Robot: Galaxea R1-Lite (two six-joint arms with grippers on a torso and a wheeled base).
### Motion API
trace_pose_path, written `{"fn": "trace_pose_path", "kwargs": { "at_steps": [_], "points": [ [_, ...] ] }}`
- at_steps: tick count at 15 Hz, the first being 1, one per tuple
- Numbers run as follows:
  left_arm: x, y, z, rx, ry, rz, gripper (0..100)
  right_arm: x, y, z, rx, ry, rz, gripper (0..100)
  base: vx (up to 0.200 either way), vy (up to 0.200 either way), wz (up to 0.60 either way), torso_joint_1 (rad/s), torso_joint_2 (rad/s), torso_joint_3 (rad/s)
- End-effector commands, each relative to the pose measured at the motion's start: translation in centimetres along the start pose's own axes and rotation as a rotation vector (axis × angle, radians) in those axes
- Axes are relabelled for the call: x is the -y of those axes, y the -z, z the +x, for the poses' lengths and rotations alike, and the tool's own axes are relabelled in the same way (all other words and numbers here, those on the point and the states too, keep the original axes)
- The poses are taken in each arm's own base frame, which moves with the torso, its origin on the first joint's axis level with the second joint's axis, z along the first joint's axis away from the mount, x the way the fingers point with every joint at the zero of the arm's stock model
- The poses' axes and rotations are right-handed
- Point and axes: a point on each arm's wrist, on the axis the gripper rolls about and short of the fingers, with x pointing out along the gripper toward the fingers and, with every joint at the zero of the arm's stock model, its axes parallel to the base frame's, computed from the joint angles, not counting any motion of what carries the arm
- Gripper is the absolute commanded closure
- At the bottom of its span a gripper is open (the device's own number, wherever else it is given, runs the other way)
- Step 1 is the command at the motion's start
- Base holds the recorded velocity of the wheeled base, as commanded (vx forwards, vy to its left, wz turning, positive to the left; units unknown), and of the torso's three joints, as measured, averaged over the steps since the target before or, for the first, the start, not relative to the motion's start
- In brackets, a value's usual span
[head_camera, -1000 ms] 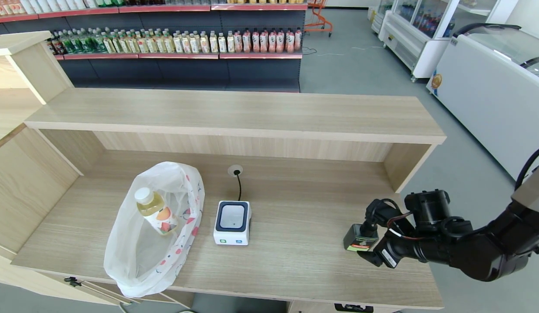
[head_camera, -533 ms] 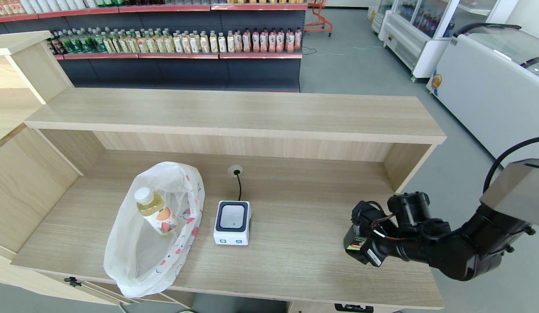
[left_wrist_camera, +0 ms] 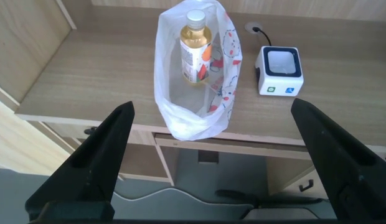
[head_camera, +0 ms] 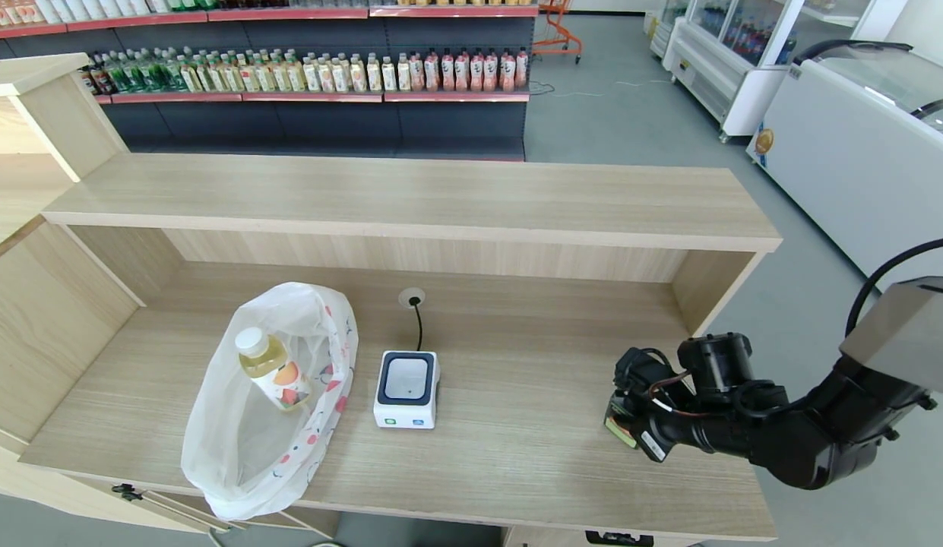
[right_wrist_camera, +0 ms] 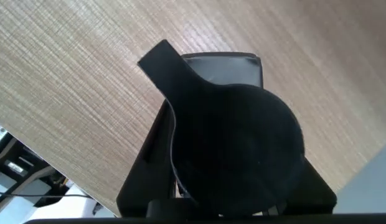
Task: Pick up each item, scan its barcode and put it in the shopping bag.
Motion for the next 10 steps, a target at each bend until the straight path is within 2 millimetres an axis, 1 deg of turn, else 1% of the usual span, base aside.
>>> {"fn": "trace_pose_path", "kwargs": {
  "at_steps": [1,3,4,5,6,8,9,10],
  "points": [
    [0.0,0.0,0.0,0.000,-0.001,0.000,0,1.3,-1.3,-4.3,0.049,0.114,0.003,100,0.000,0.000,0.00,0.000,0.00,0.000],
    [0.0,0.0,0.0,0.000,-0.001,0.000,0,1.0,0.2,-9.2,0.004,0.236,0.002,100,0.000,0.000,0.00,0.000,0.00,0.000],
    [0.0,0.0,0.0,0.000,-0.001,0.000,0,1.2,0.7,-11.1,0.000,0.284,-0.049,100,0.000,0.000,0.00,0.000,0.00,0.000],
    [0.0,0.0,0.0,0.000,-0.001,0.000,0,1.8,0.9,-13.2,0.001,0.342,-0.161,100,0.000,0.000,0.00,0.000,0.00,0.000],
    [0.0,0.0,0.0,0.000,-0.001,0.000,0,2.0,1.0,-14.5,0.006,0.378,-0.241,100,0.000,0.000,0.00,0.000,0.00,0.000],
    [0.0,0.0,0.0,0.000,-0.001,0.000,0,2.0,0.5,-15.8,0.089,0.363,-0.367,100,0.000,0.000,0.00,0.000,0.00,0.000],
    [0.0,0.0,0.0,0.000,-0.001,0.000,0,1.9,0.2,-16.2,0.161,0.325,-0.461,100,0.000,0.000,0.00,0.000,0.00,0.000],
    [0.0,0.0,0.0,0.000,-0.001,0.000,0,1.7,-0.1,-16.5,0.239,0.275,-0.593,100,0.000,0.000,0.00,0.000,0.00,0.000]
  ]
}}
